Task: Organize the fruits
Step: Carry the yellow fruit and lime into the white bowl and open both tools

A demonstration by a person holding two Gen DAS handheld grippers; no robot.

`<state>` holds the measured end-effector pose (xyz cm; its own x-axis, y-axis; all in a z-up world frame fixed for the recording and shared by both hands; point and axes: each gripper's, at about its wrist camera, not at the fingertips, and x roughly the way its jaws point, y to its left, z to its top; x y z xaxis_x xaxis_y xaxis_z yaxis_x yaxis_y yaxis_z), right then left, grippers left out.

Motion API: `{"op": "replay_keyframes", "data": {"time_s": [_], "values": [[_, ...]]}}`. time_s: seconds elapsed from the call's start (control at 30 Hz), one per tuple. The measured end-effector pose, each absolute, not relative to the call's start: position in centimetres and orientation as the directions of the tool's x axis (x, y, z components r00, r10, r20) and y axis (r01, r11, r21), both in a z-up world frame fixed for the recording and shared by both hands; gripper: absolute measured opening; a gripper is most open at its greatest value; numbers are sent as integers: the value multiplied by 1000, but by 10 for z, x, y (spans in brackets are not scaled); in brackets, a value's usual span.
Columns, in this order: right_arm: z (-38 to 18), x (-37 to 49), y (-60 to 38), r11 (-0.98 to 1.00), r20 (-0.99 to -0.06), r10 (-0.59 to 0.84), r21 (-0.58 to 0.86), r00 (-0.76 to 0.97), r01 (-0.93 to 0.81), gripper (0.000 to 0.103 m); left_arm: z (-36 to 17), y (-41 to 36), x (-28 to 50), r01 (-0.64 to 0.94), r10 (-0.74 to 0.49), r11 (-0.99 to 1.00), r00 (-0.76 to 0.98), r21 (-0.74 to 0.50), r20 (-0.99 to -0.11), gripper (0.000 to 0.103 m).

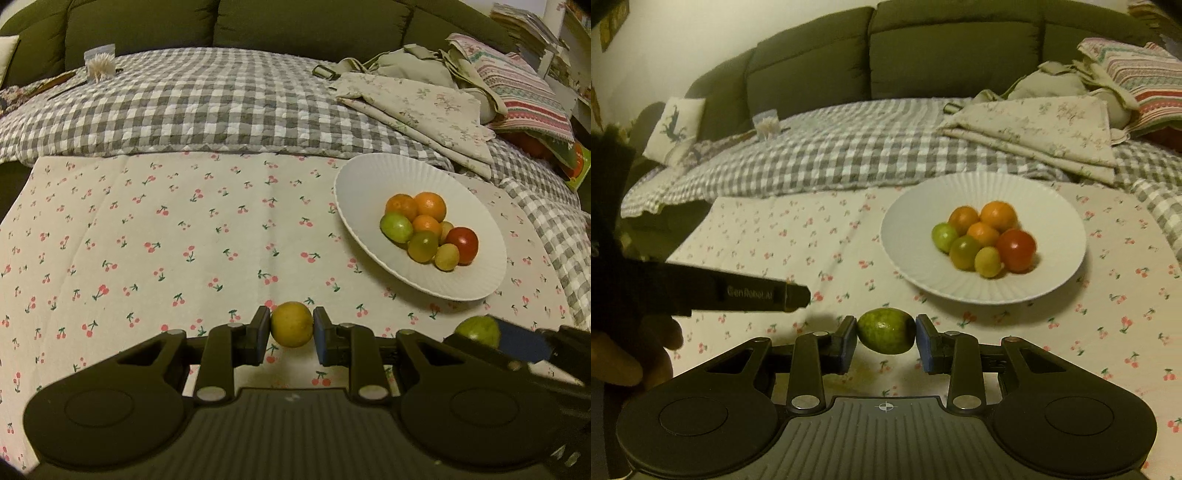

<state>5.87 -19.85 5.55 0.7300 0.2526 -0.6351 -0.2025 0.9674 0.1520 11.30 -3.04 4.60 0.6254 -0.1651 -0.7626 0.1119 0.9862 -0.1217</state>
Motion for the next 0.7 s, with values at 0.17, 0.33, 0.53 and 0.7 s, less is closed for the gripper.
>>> {"op": "replay_keyframes", "data": {"time_s": [0.17,0.33,0.53,0.7], "values": [[65,58,-213,971,-613,237,167,754,-169,33,50,-35,114,133,-174,984,647,-115,-743,23],[74,60,-235,975,-591,210,191,779,-118,33,57,-43,116,174,-204,978,678,-116,-706,23],[79,68,-267,972,-578,165,232,799,-33,33,60,-59,119,242,-258,963,697,-120,-669,23],[78,77,-282,968,-577,146,251,804,5,33,58,-75,122,310,-298,946,706,-97,-643,23]]}}
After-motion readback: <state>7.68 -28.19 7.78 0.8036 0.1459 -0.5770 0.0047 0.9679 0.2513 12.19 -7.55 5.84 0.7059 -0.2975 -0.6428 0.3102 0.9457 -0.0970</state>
